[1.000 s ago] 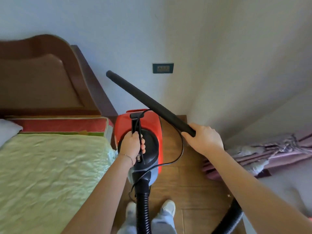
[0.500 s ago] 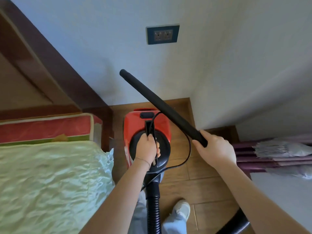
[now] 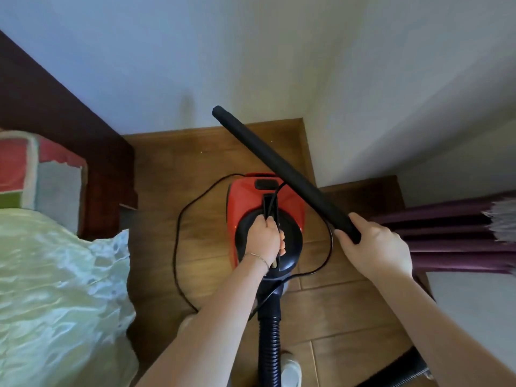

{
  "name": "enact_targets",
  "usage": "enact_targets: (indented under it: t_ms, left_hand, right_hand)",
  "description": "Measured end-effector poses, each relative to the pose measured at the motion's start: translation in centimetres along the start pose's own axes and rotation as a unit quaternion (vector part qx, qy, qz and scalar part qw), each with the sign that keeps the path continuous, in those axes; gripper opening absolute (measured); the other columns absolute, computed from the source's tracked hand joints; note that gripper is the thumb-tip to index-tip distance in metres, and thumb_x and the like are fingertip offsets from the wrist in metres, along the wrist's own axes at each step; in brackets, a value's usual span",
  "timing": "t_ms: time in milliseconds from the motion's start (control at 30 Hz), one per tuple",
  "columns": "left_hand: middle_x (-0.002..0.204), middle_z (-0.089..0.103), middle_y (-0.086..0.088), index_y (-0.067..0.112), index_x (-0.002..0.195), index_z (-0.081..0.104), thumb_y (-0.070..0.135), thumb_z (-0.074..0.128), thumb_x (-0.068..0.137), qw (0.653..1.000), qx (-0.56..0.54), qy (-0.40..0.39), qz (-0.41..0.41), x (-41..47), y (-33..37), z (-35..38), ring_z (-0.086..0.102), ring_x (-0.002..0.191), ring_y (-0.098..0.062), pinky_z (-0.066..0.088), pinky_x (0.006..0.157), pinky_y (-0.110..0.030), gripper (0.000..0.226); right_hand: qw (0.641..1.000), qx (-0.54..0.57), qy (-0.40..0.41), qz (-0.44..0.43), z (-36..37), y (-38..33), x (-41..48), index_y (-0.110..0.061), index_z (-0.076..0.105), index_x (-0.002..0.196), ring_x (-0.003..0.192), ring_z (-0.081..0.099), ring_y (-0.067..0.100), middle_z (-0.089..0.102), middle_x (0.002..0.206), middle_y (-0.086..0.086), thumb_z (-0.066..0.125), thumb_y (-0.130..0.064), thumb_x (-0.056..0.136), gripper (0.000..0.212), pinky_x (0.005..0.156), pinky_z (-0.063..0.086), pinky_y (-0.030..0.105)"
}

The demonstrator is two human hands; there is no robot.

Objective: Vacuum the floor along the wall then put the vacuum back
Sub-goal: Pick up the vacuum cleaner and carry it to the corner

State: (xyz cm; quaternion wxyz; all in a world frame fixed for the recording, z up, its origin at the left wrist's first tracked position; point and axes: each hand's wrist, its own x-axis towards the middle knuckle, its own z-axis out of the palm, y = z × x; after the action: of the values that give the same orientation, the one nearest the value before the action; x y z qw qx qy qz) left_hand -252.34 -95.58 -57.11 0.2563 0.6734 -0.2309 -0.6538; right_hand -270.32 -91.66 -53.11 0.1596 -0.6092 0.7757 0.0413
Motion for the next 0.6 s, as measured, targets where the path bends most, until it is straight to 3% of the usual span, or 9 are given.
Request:
enact_targets:
  t_ms: [300,600]
  left_hand:
    - [0.056,0.043,-0.004,0.008,0.083,0.041,0.015,0.027,0.099,1.000,-0.003,0.002,0.021,6.6,-4.4,1.8,0.036,0.031,-0.009,0.032,0.034,-0.016,0.022]
    - [0.058,0.043,-0.005,0.008,0.087,0.041,0.017,0.026,0.100,0.997,-0.025,0.009,0.067,12.1,-5.5,2.6,0.037,0.039,-0.015,0.036,0.039,-0.024,0.021]
  right_hand:
    - [1.000,0.012,0.018,0.007,7.7,2.2,4.1,-0.023,0.055,0.108,0.065,0.058,0.028,0.060,0.077,0.000,0.051,-0.048,0.091,0.030,0.054,0.043,0.029]
    - [0.998,0.054,0.036,0.008,12.6,2.9,8.6,-0.019,0.054,0.124,0.085,0.065,0.032,0.067,0.097,0.007,0.052,-0.045,0.092,0.041,0.068,0.053,0.036]
